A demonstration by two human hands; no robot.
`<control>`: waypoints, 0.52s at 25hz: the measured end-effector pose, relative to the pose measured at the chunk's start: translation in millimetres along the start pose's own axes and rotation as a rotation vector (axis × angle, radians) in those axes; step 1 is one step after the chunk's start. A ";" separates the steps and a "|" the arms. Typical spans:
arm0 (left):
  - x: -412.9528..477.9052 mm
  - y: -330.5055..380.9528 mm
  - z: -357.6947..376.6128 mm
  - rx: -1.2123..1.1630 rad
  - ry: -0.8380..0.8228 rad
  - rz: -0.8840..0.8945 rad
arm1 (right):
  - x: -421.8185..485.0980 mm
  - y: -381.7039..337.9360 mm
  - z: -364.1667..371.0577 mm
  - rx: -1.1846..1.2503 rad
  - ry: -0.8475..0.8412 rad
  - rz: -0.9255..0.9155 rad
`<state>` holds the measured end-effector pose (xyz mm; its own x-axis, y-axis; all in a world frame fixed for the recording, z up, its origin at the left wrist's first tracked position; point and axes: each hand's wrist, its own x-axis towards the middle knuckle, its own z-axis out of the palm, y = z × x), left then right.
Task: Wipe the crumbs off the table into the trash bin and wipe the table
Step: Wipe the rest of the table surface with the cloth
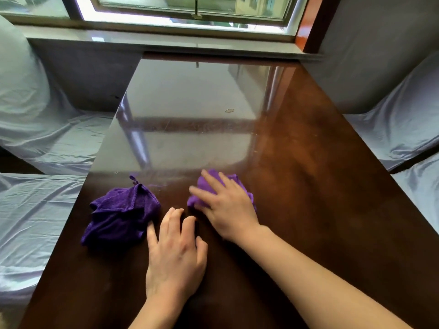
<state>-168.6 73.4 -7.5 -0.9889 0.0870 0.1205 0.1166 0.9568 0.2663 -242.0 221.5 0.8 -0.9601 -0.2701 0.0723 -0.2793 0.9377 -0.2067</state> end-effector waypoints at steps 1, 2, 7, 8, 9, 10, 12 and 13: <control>0.2 -1.0 0.4 0.003 0.001 0.005 | -25.3 5.7 -1.6 -0.002 -0.002 -0.053; 0.5 -2.4 1.1 0.005 0.005 0.008 | -50.3 14.1 -3.3 -0.015 -0.007 -0.095; 1.7 -2.4 3.0 0.045 -0.036 0.034 | -113.9 112.3 -36.3 -0.118 0.041 0.185; 1.2 -0.7 2.7 0.063 -0.055 0.049 | -115.6 124.8 -40.6 -0.083 0.058 0.339; 0.2 0.6 2.2 0.074 -0.069 0.071 | -115.2 126.3 -40.2 -0.065 0.082 0.473; -0.5 1.3 1.6 0.078 -0.079 0.100 | -113.2 117.1 -37.4 -0.080 0.099 0.548; -3.1 -0.2 0.3 0.081 -0.099 0.166 | -119.0 85.2 -23.0 -0.143 0.150 0.457; -4.1 -0.6 -0.5 0.081 -0.106 0.190 | -129.7 70.5 -16.1 -0.143 0.167 0.337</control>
<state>-164.6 72.3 -7.6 -0.9544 0.2926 0.0588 0.2984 0.9392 0.1698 -137.0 326.1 -7.5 -0.9792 0.0863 0.1838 0.0670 0.9918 -0.1086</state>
